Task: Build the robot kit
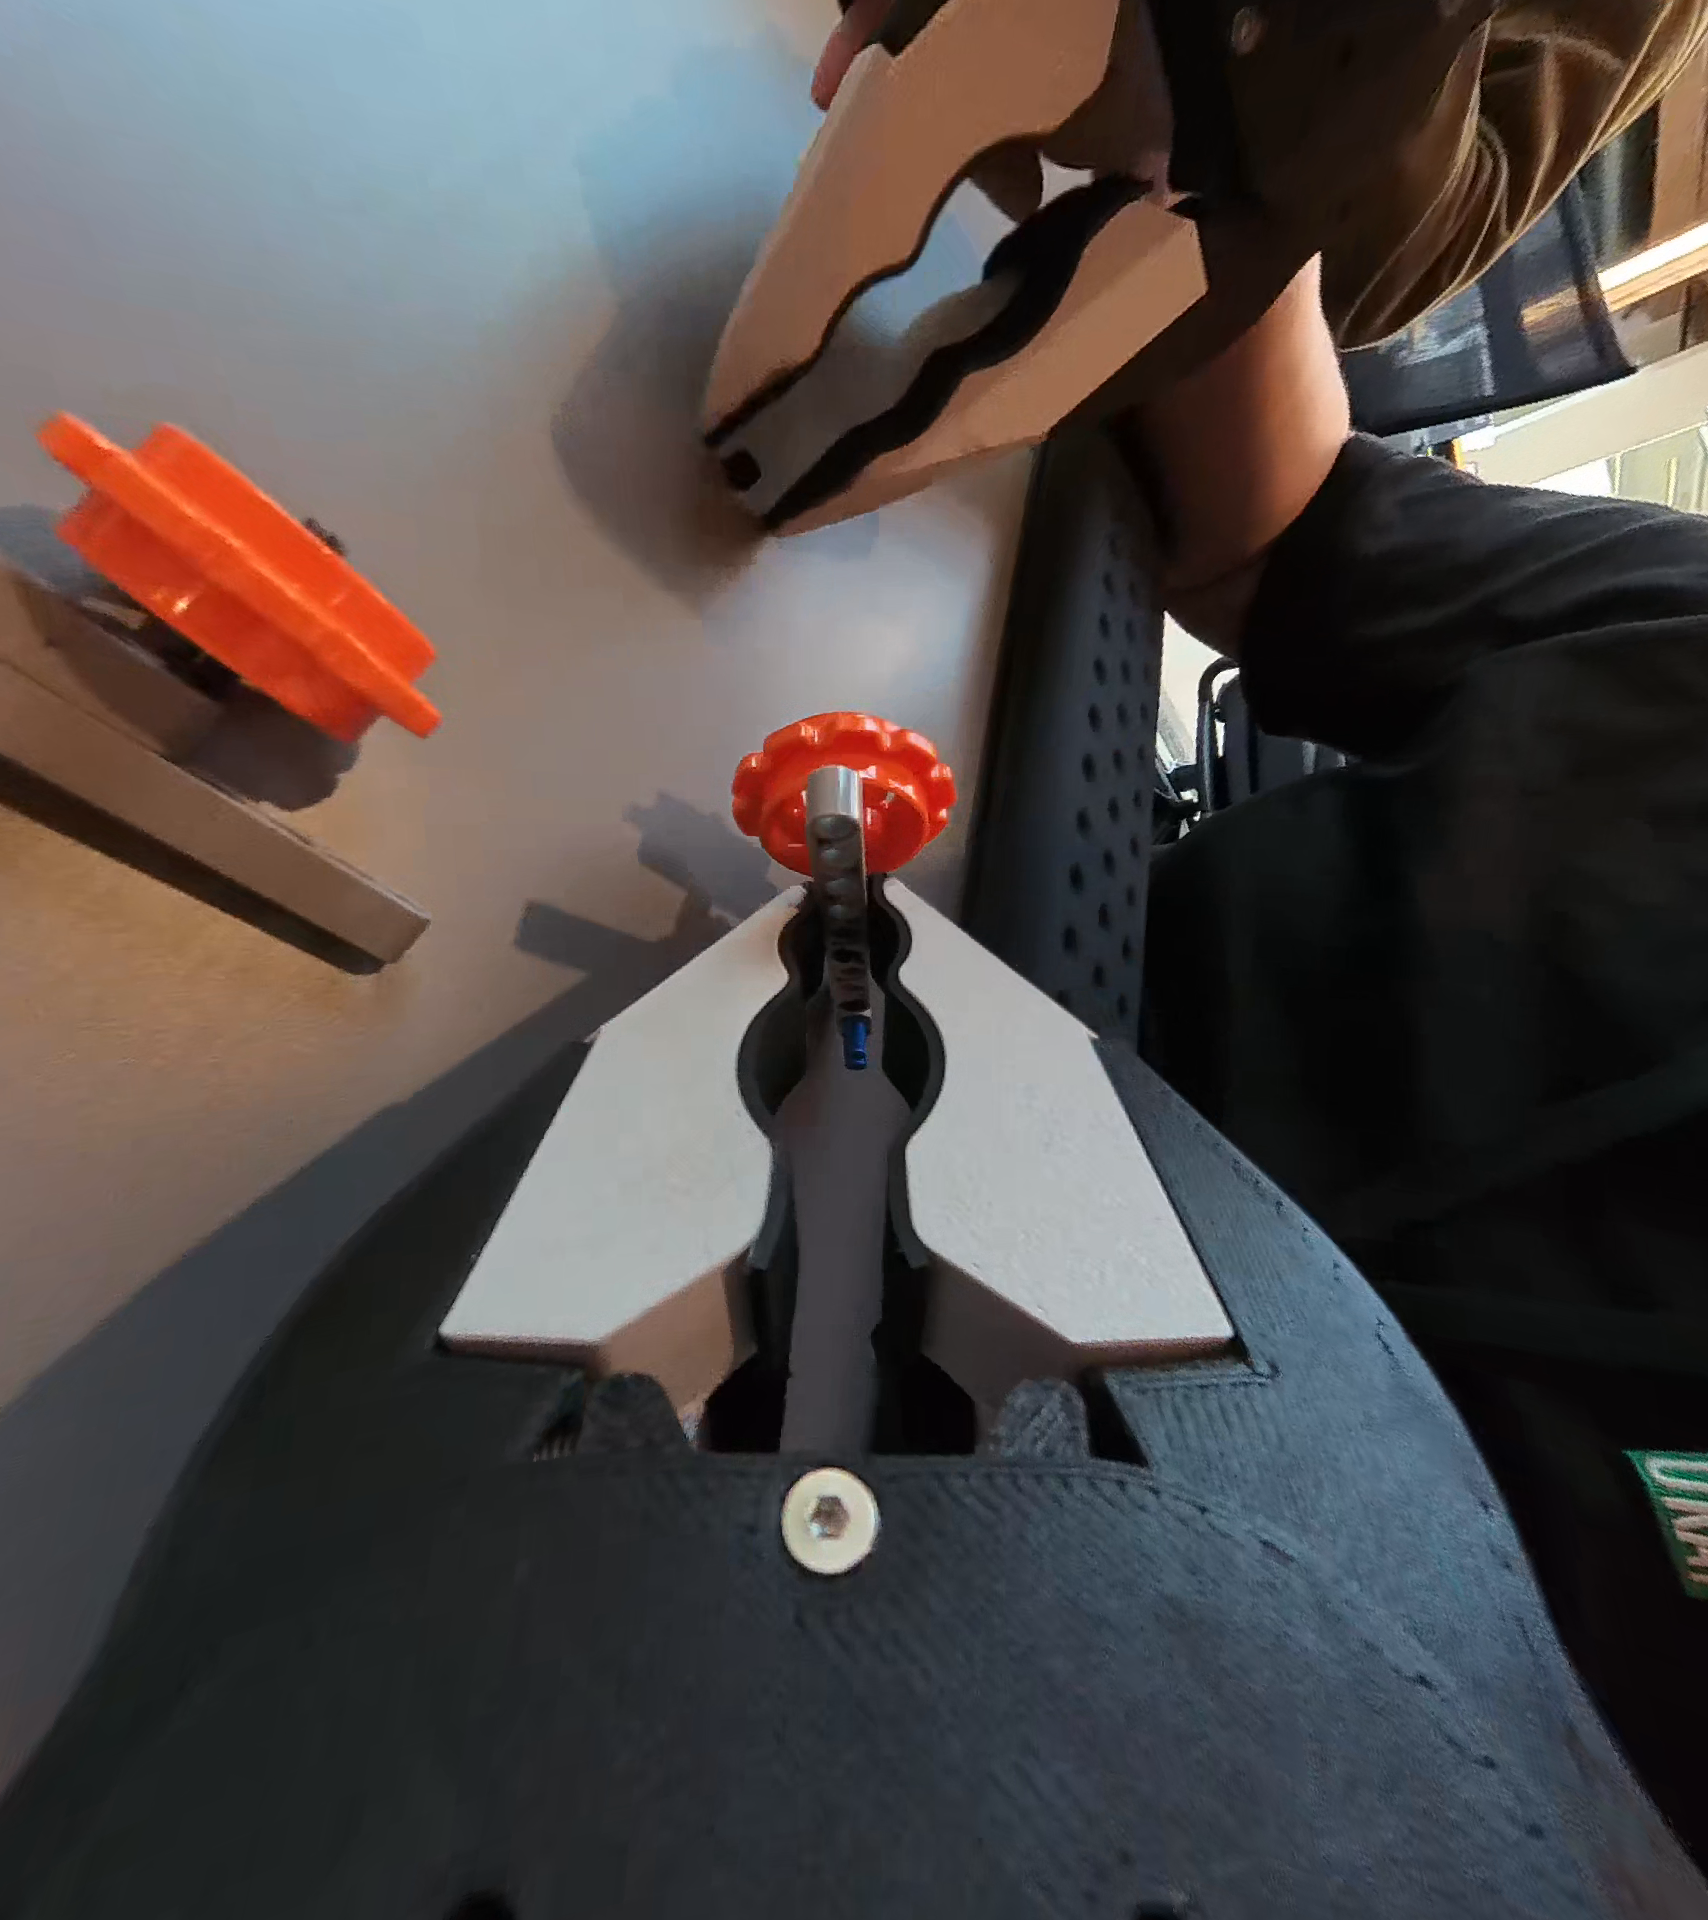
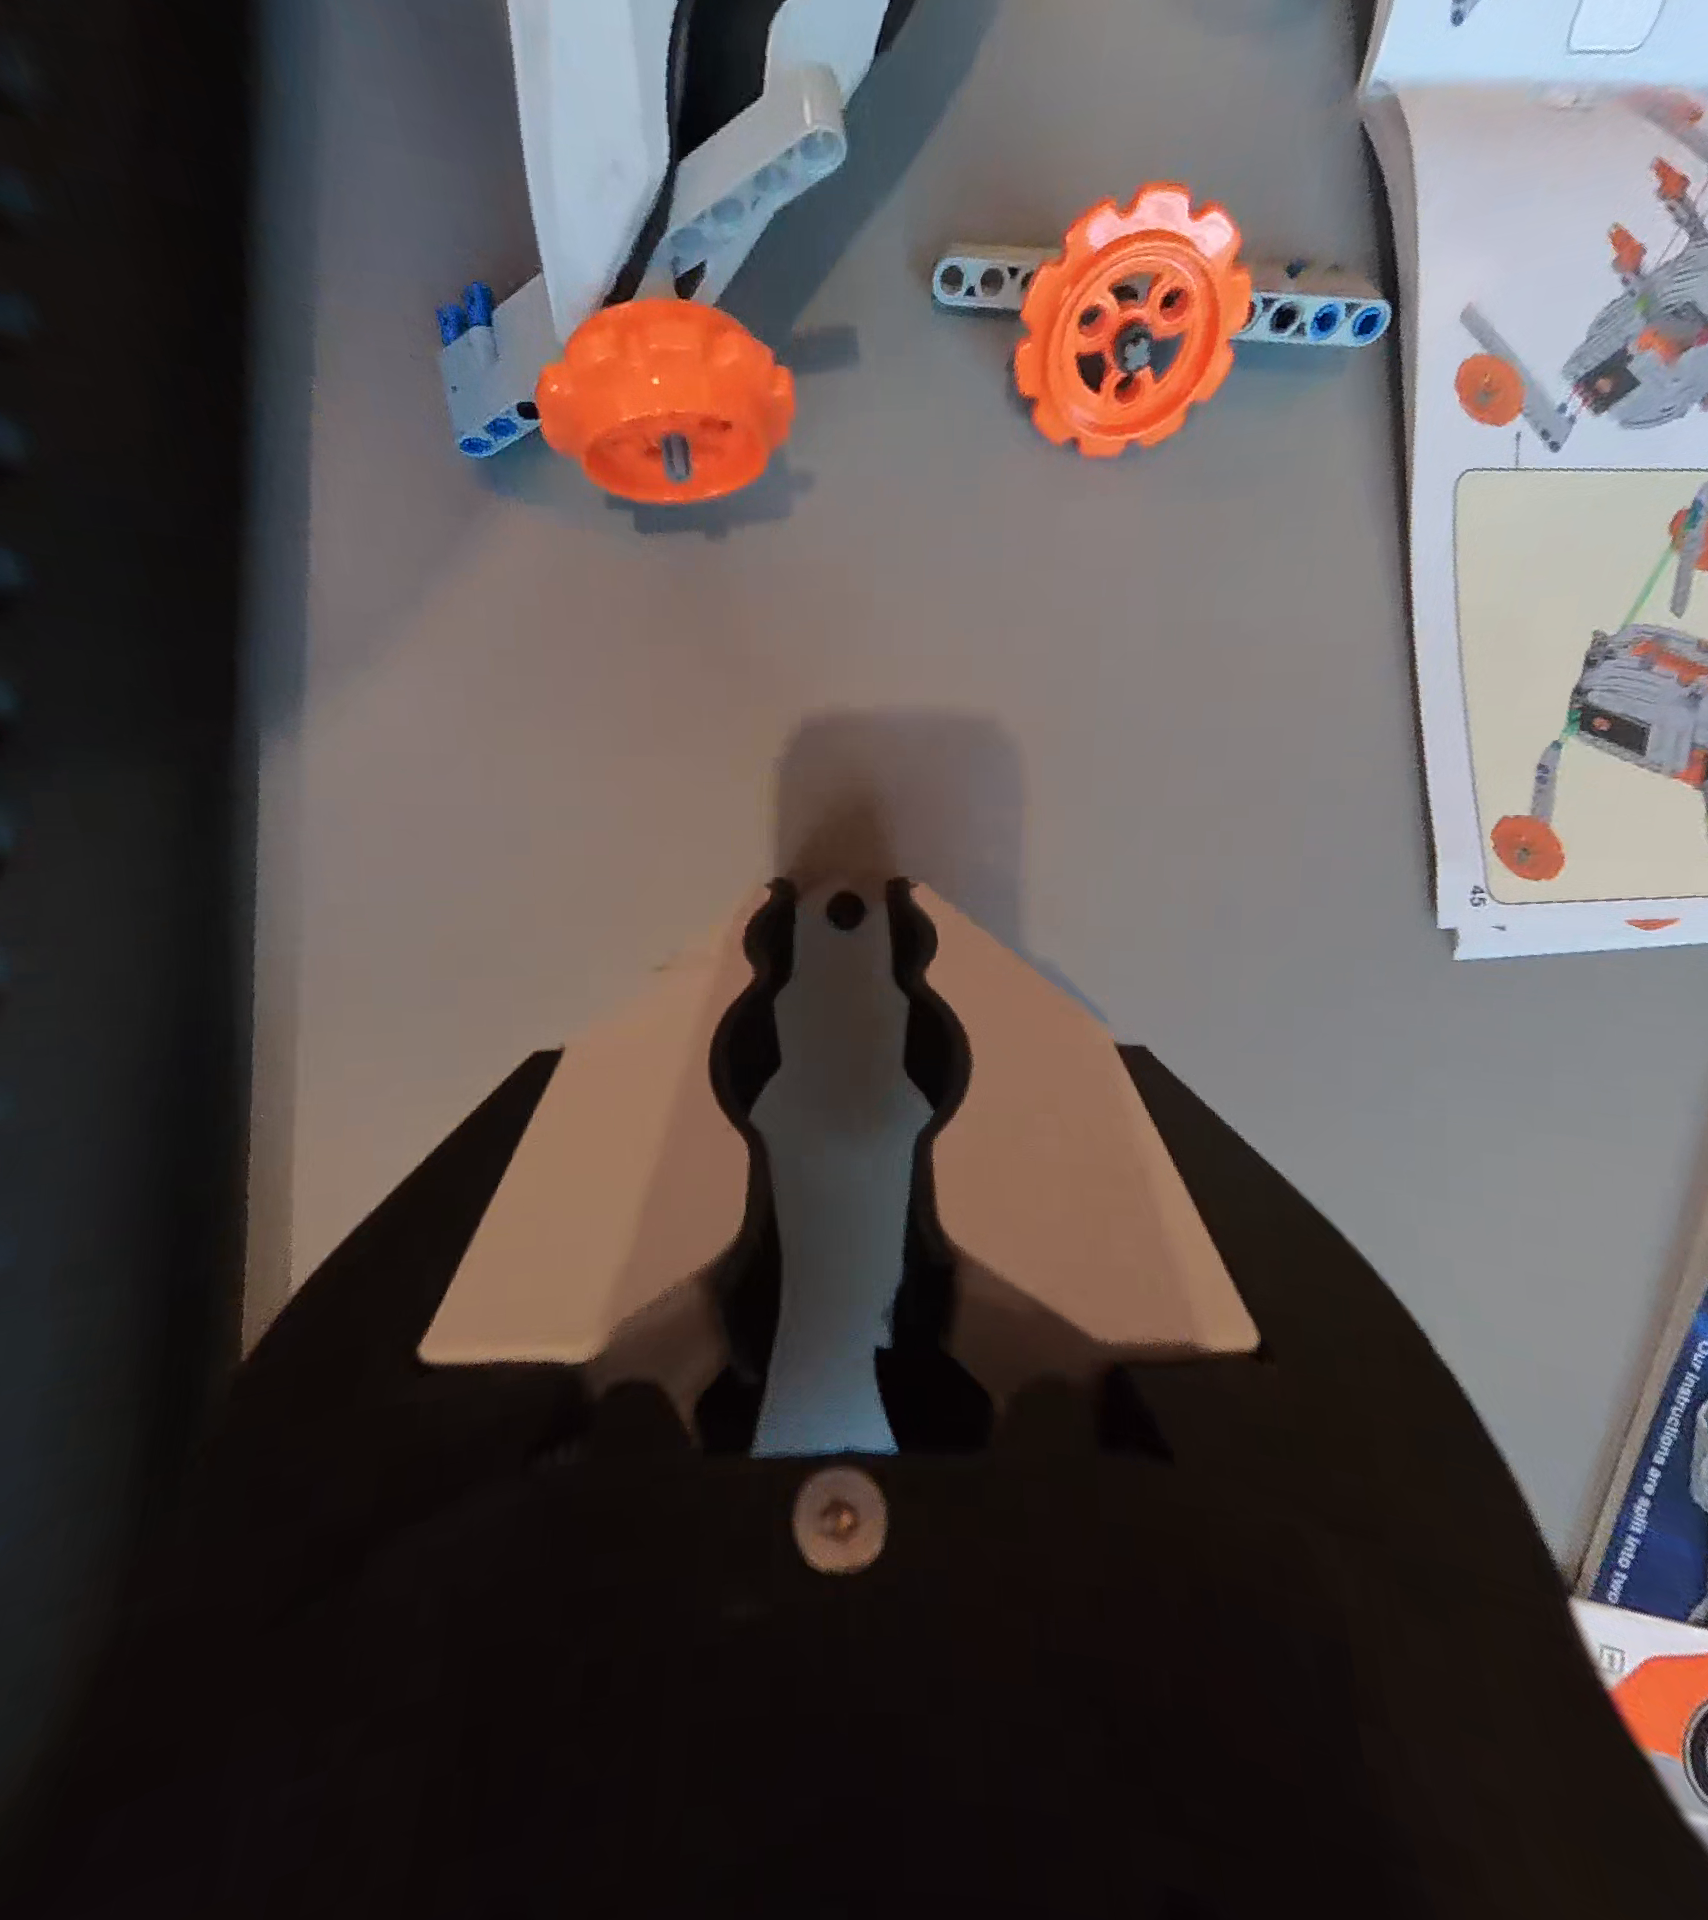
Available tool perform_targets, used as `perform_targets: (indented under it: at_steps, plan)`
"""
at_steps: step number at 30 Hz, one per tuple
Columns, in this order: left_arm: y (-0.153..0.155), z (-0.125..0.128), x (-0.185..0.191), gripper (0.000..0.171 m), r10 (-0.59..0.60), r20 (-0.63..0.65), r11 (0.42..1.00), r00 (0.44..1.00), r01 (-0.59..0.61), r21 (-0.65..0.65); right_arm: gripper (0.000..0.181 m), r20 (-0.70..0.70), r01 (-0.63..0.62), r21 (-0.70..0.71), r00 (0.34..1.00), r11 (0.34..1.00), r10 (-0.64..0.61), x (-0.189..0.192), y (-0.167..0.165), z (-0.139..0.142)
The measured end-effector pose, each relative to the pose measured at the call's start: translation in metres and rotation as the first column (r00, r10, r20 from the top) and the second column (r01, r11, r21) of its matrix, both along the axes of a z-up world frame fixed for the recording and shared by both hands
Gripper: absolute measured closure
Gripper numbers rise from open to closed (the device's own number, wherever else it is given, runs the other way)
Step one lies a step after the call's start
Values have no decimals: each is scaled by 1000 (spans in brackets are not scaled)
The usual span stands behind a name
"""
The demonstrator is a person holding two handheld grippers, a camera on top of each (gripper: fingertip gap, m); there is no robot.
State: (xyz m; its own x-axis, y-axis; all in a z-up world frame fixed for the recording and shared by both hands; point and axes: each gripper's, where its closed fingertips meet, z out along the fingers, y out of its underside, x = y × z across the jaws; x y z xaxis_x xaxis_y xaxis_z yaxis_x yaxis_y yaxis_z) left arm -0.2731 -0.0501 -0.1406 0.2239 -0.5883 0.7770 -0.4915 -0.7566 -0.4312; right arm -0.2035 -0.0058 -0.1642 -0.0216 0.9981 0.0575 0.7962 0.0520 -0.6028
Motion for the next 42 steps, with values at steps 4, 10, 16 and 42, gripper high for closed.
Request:
perform_targets:
  at_steps: [4,10,16,42]
  plan:
    - [0,3,0,166,7,10,1000,1000,-7,-14,163,36,-33,53,999,998,31,5,-4,5]
    - [2,6,-2,166,27,2,1000,1000,-27,-6,164,156,-24,131,988,991,4,8,5,5]
    - [-3,4,-4,166,13,-15,999,1000,-13,-31,168,269,-94,187,962,978,41,6,6,5]
    - [-5,15,1,166,-11,67,999,998,13,-39,176,107,-32,64,994,997,25,-21,2,20]
